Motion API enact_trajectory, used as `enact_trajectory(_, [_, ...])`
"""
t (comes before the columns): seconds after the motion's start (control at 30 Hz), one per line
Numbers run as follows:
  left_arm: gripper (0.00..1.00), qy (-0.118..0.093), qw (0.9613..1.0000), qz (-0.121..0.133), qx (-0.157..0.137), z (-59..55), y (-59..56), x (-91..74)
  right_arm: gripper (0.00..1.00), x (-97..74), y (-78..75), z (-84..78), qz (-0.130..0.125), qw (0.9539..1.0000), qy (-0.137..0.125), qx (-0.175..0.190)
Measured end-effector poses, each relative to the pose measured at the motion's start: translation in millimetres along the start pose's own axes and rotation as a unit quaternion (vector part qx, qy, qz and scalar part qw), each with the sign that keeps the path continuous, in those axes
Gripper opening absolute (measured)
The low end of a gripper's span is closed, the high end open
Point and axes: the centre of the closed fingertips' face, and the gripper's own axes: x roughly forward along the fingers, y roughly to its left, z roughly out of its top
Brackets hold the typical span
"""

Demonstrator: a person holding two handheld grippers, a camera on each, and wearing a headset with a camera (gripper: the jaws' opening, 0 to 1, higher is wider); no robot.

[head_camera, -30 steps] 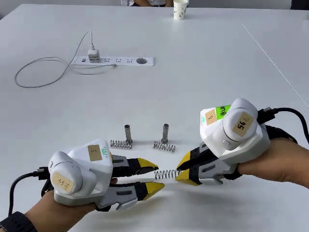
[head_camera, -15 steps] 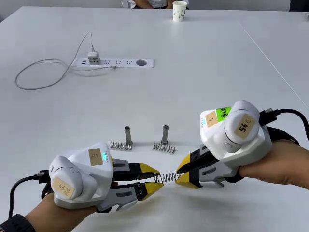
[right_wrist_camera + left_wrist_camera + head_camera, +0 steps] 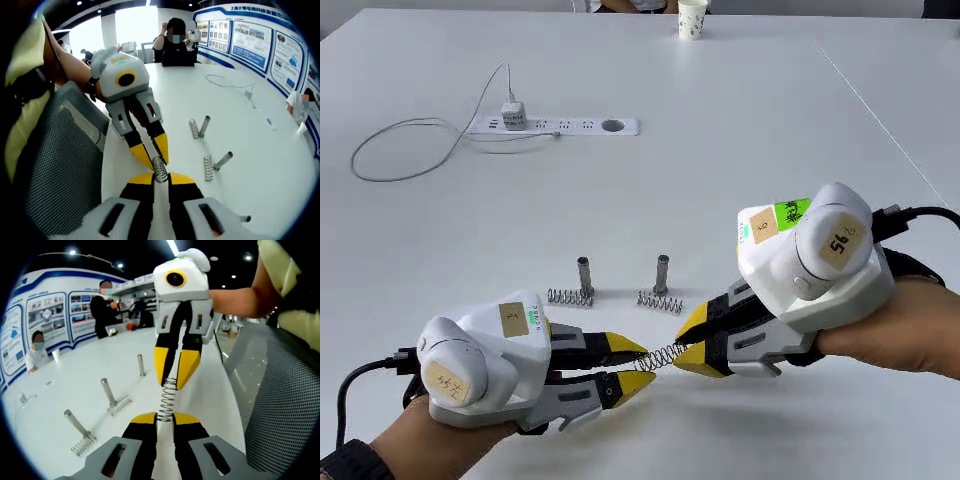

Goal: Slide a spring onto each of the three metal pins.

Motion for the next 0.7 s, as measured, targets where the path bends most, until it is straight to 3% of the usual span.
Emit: enact_trajectory(0.7, [0.11, -0.009, 1.0000, 0.001, -0.004, 4.2, 0.2, -0.1, 0.12, 3.3, 3.0, 30.3, -0.007, 0.9989, -0.046, -0.009])
